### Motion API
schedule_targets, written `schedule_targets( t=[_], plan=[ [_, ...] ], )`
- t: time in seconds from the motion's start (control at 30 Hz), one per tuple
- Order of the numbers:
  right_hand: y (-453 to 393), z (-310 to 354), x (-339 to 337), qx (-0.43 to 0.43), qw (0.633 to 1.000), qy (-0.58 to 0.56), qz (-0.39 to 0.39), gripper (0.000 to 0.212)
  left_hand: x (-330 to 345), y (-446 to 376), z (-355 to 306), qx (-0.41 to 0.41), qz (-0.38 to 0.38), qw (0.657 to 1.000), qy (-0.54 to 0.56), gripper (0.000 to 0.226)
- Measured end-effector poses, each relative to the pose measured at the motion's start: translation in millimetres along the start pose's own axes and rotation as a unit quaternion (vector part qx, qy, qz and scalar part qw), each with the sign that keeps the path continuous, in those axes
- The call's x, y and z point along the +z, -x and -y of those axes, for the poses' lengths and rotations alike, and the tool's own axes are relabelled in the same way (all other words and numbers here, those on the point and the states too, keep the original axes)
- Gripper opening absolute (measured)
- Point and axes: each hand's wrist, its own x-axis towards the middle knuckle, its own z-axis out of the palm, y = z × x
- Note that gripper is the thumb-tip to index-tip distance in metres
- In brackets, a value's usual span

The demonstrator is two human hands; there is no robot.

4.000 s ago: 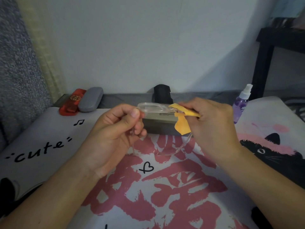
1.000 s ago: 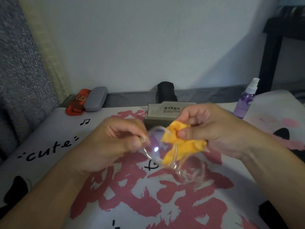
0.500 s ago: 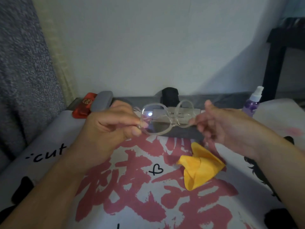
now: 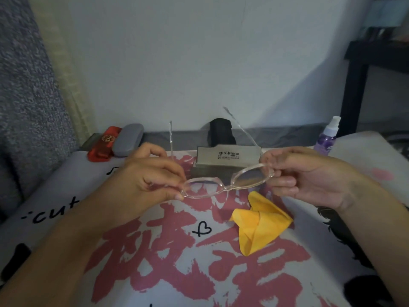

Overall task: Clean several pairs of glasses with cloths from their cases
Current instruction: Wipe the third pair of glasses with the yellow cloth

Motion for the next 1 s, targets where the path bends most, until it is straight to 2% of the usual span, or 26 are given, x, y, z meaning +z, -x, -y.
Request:
schedule_targets(
  t=[0.17,0.33,0.4,0.47,0.53,0.57,0.6,0.67,0.7,0.73,0.8,0.87,0.93,1.0],
  plan=[
    [-5.3,-3.3,12.8,-0.059,0.99,0.074,-0.102,0.039,7.6,-0.8,0.0,-0.022,0.016,0.998,-0.048,0.014],
    [-7.1,-9.7,20.0,-0.116,0.961,0.198,-0.154,0.029,10.6,-0.1,0.2,-0.088,-0.002,0.996,-0.029,0.025],
    [-5.5,-14.9,28.7,-0.127,0.935,0.303,-0.131,0.028,9.5,-0.1,0.8,-0.116,-0.021,0.993,0.027,0.041],
    [-4.1,-22.0,40.6,-0.154,0.901,0.393,-0.096,0.021,0.3,-2.2,2.2,-0.152,-0.102,0.973,0.142,0.048],
    [-4.8,-31.3,51.6,-0.215,0.854,0.466,-0.089,0.014,-11.3,-6.3,11.9,-0.216,-0.253,0.917,0.218,0.05],
    [-8.1,-36.1,58.0,-0.255,0.817,0.509,-0.089,0.012,-18.7,-6.4,18.3,-0.265,-0.341,0.871,0.233,0.05],
    [-12.1,-39.4,65.0,-0.297,0.772,0.555,-0.086,0.01,-25.8,-4.2,25.7,-0.309,-0.421,0.816,0.248,0.049],
    [-25.8,-40.5,78.6,-0.361,0.651,0.665,-0.064,0.011,-39.7,5.3,40.8,-0.346,-0.532,0.706,0.315,0.043],
    [-35.2,-38.6,84.3,-0.371,0.589,0.715,-0.053,0.015,-46.1,10.1,46.9,-0.35,-0.56,0.664,0.35,0.041],
    [-45.8,-35.6,88.5,-0.372,0.538,0.755,-0.049,0.023,-51.7,14.2,52.5,-0.35,-0.573,0.64,0.374,0.041],
    [-69.5,-29.7,93.8,-0.365,0.473,0.801,-0.039,0.036,-58.7,19.0,59.9,-0.35,-0.584,0.625,0.382,0.041],
    [-89.5,-25.3,93.9,-0.351,0.435,0.829,-0.021,0.037,-61.0,19.2,59.9,-0.354,-0.592,0.633,0.351,0.041],
    [-102.8,-26.2,90.9,-0.344,0.419,0.84,-0.001,0.041,-58.9,14.7,51.9,-0.354,-0.587,0.661,0.305,0.04],
    [-108.7,-31.9,87.5,-0.332,0.414,0.848,0.009,0.048,-50.2,7.4,40.3,-0.346,-0.556,0.717,0.239,0.038]
  ],
)
